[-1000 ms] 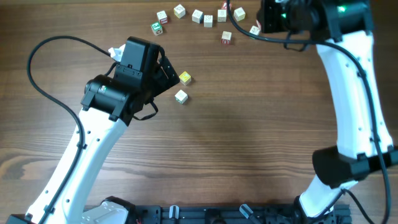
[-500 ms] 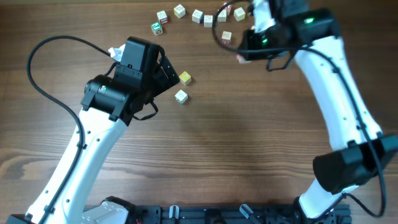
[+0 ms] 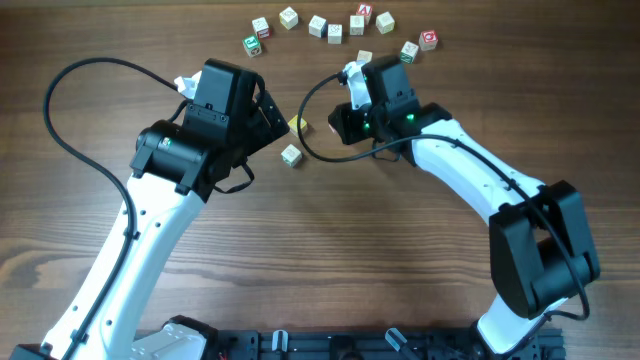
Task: Form a circle
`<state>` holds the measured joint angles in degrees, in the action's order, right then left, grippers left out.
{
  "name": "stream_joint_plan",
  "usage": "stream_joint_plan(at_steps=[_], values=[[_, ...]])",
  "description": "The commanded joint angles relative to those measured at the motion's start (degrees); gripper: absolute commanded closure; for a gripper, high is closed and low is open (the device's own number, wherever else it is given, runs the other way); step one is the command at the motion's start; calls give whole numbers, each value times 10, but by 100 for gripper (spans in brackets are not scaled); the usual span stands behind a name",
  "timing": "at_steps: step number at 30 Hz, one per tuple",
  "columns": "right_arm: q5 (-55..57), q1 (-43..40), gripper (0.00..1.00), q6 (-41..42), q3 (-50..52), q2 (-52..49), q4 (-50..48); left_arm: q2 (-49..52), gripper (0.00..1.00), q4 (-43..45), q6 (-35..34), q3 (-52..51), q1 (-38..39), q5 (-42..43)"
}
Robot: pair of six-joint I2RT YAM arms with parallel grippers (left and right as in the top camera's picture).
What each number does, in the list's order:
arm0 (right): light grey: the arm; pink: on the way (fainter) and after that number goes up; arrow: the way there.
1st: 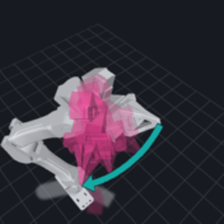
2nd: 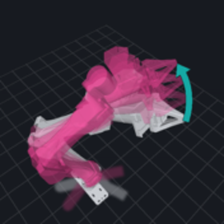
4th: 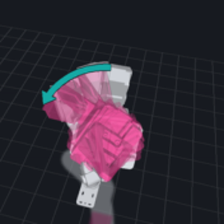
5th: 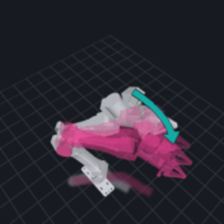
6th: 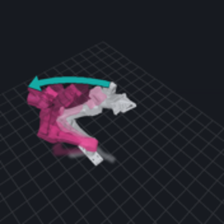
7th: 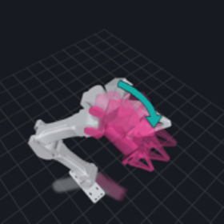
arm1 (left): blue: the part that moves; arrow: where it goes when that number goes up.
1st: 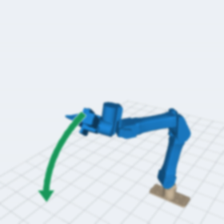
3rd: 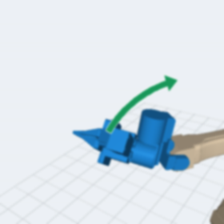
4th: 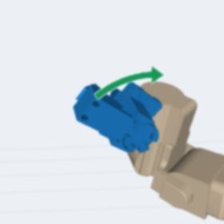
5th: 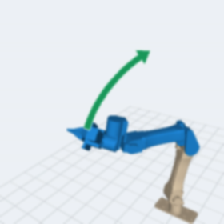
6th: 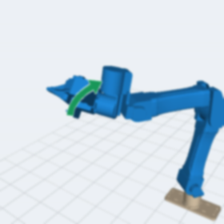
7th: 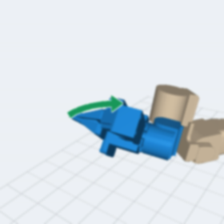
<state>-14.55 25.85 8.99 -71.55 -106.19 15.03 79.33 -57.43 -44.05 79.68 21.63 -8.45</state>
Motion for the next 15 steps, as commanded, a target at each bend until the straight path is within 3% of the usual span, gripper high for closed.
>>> stream_joint_plan(at_steps=[1,15], values=[[6,1,82,0,18,-7,-22,1,0,0,-5,-2,-2,1],[6,2,82,-15,18,-89,-67,1,0,0,-5,-2,-2,1]])
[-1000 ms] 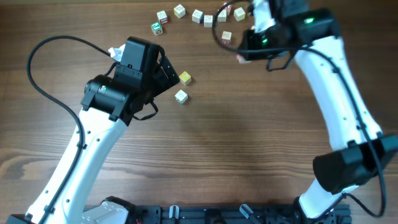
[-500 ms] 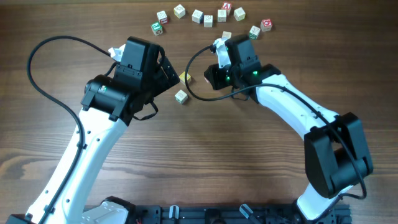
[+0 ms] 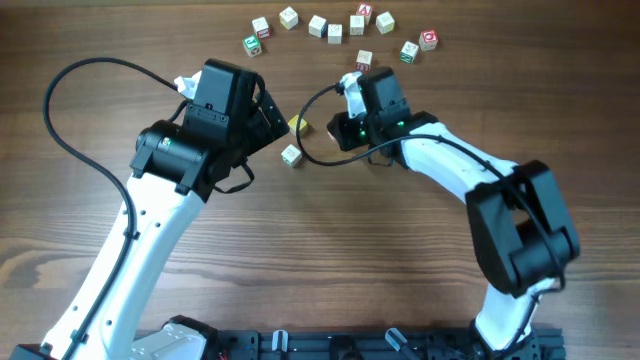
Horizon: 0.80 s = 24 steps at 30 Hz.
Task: Form a circle
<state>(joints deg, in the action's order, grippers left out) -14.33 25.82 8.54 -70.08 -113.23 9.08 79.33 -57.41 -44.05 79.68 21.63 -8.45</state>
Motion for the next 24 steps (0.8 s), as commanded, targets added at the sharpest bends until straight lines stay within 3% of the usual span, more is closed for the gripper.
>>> stream_joint_plan(at_steps=[1,24], values=[[4,3,82,-10,3,-20,-10,1,0,0,-5,-2,-2,1],[77,42,80,-10,3,-36,-61,1,0,0,-5,-2,-2,1]])
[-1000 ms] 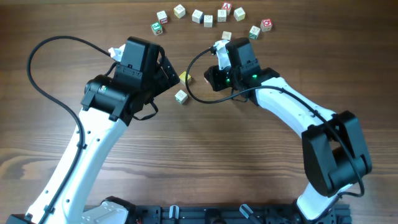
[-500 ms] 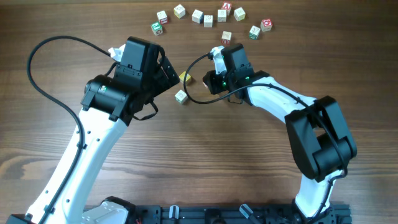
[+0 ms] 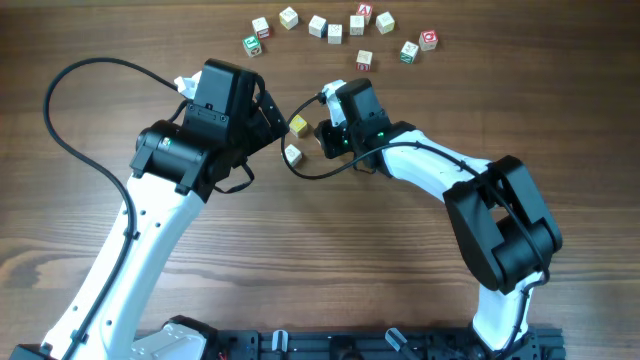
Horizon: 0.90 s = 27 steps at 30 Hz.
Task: Form a circle
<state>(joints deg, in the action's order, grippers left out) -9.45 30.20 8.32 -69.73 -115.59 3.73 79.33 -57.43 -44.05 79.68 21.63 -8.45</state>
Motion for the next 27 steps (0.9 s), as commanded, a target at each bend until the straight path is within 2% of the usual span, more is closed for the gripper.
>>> stream_joint_plan(at_steps=[1,8,22,27], values=[[36,-1,81,-8,0,-13,-9,1,0,0,-5,-2,-2,1],[38,-2,82,-34,0,-19,-17,1,0,0,-5,-2,-2,1],[13,-1,82,-34,0,-49,-56,1,0,0,-5,-2,-2,1],[5,-1,77,-34,0,-49,-56,1,0,0,-5,-2,-2,1]])
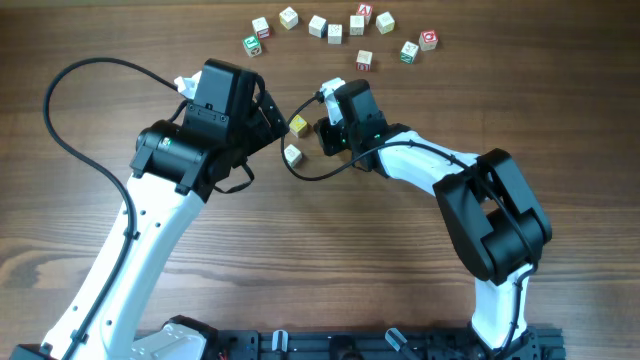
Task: Form a circle
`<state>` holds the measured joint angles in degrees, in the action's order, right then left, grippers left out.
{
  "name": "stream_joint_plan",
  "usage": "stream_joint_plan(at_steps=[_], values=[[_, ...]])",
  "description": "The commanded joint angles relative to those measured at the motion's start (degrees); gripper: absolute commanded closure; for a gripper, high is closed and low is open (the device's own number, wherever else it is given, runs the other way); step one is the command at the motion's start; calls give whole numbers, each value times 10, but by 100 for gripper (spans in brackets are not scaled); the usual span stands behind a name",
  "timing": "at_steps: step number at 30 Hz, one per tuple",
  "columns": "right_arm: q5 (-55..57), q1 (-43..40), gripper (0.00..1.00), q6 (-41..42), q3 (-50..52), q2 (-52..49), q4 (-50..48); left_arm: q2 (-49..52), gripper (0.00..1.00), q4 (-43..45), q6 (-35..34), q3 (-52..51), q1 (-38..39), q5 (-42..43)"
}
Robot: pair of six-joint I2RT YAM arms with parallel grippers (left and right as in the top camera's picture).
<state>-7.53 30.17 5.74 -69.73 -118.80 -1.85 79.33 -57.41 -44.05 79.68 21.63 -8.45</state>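
Several small wooden letter blocks [335, 32] lie in a loose arc at the far edge of the table. One more block [365, 61] sits just below that arc. A yellow block [298, 125] and a pale block [292, 154] lie apart in the middle, between the two arms. My right gripper [318, 132] points left and sits right beside the yellow block; its fingers are too dark to read. My left gripper [275, 126] points right, close to the same two blocks, with its fingers mostly hidden under the wrist.
Both white arms reach in from the near edge, the left one [150, 230] on the left and the right one [480, 200] bent sharply on the right. A black cable [60, 90] loops off the left arm. Bare wood table [330, 260] lies in front.
The right arm's elbow has swung slightly further left. Its gripper stays beside the yellow block, almost where it was. The left arm and all blocks are unchanged.
The right gripper was first near the block just below the arc, at the right. It was then further left at each moment, ending beside the yellow block in the middle. The left arm held still throughout, and no block changed place.
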Motion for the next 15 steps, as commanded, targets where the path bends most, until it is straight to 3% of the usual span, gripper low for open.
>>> stream_joint_plan(at_steps=[1,9,15], values=[[-15,-1,76,-8,0,-16,0,1,0,0,-5,-2,-2,1],[-14,-1,58,-7,0,-16,0,1,0,0,-5,-2,-2,1],[-15,-1,51,-6,0,-14,1,1,0,0,-5,-2,-2,1]])
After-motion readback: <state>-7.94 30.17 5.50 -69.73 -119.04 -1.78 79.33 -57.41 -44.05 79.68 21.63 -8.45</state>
